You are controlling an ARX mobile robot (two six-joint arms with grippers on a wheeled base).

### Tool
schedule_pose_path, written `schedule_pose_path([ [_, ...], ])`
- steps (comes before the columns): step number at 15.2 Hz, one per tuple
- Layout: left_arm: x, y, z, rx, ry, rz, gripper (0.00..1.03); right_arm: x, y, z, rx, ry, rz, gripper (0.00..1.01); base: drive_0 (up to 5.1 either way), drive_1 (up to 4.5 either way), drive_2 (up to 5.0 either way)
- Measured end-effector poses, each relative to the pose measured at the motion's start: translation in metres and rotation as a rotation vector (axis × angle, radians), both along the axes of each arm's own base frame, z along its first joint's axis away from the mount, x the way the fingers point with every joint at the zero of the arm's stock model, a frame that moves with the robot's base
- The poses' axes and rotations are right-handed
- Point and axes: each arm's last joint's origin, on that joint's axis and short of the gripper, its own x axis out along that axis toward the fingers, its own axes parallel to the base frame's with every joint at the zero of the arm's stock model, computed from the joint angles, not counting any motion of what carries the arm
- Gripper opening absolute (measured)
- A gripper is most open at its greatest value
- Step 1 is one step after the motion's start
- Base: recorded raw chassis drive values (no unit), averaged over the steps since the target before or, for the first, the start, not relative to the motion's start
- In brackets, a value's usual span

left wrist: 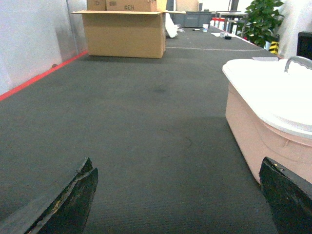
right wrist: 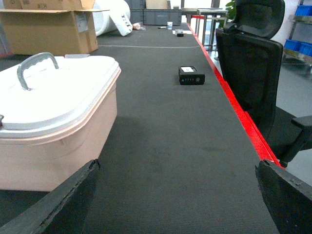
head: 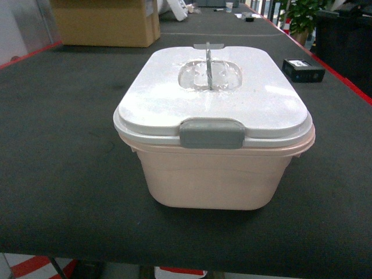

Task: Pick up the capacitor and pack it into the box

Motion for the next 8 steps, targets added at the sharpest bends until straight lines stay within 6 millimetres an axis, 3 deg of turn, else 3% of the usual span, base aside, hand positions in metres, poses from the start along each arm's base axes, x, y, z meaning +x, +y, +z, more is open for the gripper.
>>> schedule_pose_path([
  [8,0.0,0.0,0.0,0.0,0.0,0.0,0.98,0.0,0.0,0.0,0.0,0.0,0.0,0.98,0.0,0.0,0.0],
])
